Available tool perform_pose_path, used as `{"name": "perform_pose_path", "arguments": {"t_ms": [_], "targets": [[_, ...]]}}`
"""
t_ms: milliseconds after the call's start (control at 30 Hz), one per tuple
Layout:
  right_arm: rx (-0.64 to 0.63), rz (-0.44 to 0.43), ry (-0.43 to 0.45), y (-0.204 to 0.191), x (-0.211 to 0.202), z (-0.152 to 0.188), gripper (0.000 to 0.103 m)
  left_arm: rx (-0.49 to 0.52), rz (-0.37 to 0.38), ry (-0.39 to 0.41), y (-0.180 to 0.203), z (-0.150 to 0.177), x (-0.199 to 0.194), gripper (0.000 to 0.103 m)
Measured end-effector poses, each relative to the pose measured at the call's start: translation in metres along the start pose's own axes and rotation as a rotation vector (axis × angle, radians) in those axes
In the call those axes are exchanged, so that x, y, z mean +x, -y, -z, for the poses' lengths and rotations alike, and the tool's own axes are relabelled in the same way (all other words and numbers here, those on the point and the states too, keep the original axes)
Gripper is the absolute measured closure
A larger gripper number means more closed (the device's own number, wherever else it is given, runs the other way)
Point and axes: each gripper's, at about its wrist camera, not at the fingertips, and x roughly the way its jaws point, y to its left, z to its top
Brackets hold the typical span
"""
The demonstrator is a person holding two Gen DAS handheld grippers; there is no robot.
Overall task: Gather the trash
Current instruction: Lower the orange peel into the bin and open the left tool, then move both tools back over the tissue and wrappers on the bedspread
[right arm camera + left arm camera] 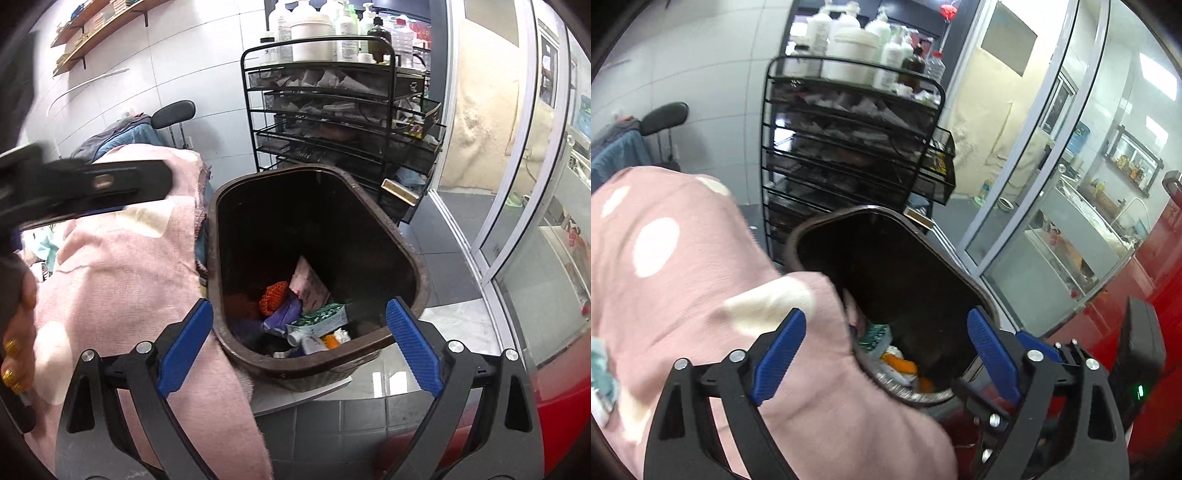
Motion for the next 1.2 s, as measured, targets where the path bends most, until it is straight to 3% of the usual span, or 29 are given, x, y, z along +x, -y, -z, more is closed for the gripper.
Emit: {"name": "perform_pose_path", "arguments": {"t_ms": [400,567,833,1200], "targets": [[-0.093,-0.063,0.010,-0.047,-0.003,-0.007,0.009,-0.094,-0.091,0.097,-0.041,0.037,-0.068,0.005],[-0.147,-0.099,0.013,-0.074,-0.004,-0.011,0.009,-0.126,-0.167,0.132,-0.059,0.054,-0.094,0.005],[-0.223,-0.160,0.025,-0.118,-0.009,-0.016,0.009,-0.266,-0.227,0.172,-0.106,0.088,-0.135,0.005],[-0.391,-0.372,-0.056,-0.205,-0.002,-0.022,0.009,-0.375,-0.368,0.199,-0.156,0.128,-0.183,0.005]]}}
